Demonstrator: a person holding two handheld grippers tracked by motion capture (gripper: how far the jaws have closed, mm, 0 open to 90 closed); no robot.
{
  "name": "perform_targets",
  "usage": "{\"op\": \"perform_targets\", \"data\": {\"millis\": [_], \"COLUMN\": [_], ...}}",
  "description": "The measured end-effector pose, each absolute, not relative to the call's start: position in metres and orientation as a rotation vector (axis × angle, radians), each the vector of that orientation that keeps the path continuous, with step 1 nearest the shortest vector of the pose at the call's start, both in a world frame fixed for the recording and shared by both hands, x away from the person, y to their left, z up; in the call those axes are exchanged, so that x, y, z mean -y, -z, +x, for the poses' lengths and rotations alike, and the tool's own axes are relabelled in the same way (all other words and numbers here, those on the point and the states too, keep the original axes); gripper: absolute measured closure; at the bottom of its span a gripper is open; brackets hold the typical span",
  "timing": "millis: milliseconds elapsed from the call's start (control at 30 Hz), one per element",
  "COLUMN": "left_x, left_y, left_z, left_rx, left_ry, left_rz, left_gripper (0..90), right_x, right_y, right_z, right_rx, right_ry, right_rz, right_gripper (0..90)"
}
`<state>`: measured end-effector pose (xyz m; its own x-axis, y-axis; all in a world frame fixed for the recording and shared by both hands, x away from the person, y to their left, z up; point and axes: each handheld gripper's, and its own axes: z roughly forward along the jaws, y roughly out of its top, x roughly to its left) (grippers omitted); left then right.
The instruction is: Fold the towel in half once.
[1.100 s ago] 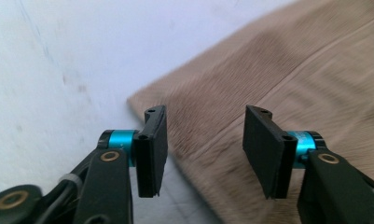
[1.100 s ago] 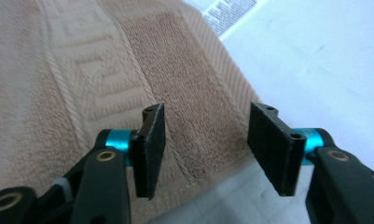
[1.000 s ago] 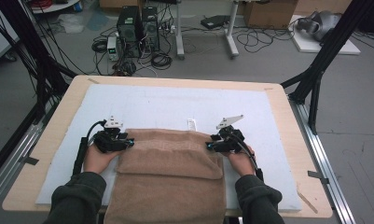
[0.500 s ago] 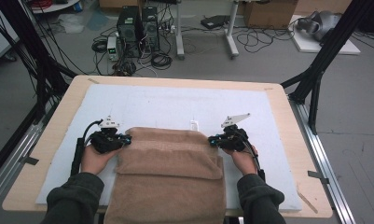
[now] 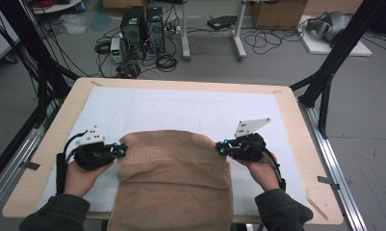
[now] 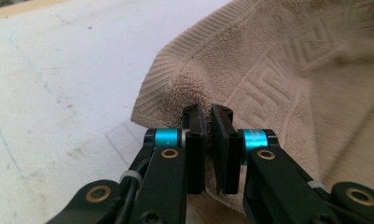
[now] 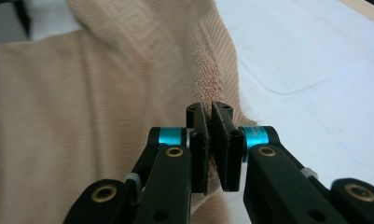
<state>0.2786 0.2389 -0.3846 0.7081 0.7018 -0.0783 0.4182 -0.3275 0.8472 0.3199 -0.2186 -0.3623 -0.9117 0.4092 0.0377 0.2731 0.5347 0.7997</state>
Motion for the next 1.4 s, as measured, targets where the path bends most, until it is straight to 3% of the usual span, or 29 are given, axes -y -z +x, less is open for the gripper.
{"op": "perform_targets", "data": {"millis": [400, 433, 500, 800, 1067, 1400], "left_x": [-0.243, -0.244, -0.247, -0.248, -0.25, -0.248], "left_y": [0.395, 0.394, 0.391, 0.381, 0.366, 0.363], "left_z": [0.177, 0.172, 0.168, 0.187, 0.203, 0.225], "left_rx": [-0.699, -0.69, -0.692, -0.697, -0.689, -0.708], "left_ry": [-0.32, -0.316, -0.316, -0.316, -0.339, -0.365], "left_rz": [2.085, 2.091, 2.092, 2.046, 2.023, 2.032], "left_gripper": [83.6, 81.1, 67.5, 53.3, 52.4, 51.8], "right_x": [0.223, 0.223, 0.225, 0.228, 0.231, 0.233], "right_y": [0.378, 0.377, 0.373, 0.381, 0.397, 0.399], "right_z": [0.225, 0.219, 0.213, 0.246, 0.281, 0.295], "right_rx": [-2.727, -2.738, -2.711, -2.672, -2.651, -2.608], "right_ry": [-1.379, -1.394, -1.45, -1.407, -1.313, -1.267], "right_rz": [0.41, 0.382, 0.372, 0.49, 0.579, 0.623], "right_gripper": [84.7, 83.2, 76.4, 63.2, 60.4, 55.4]}}
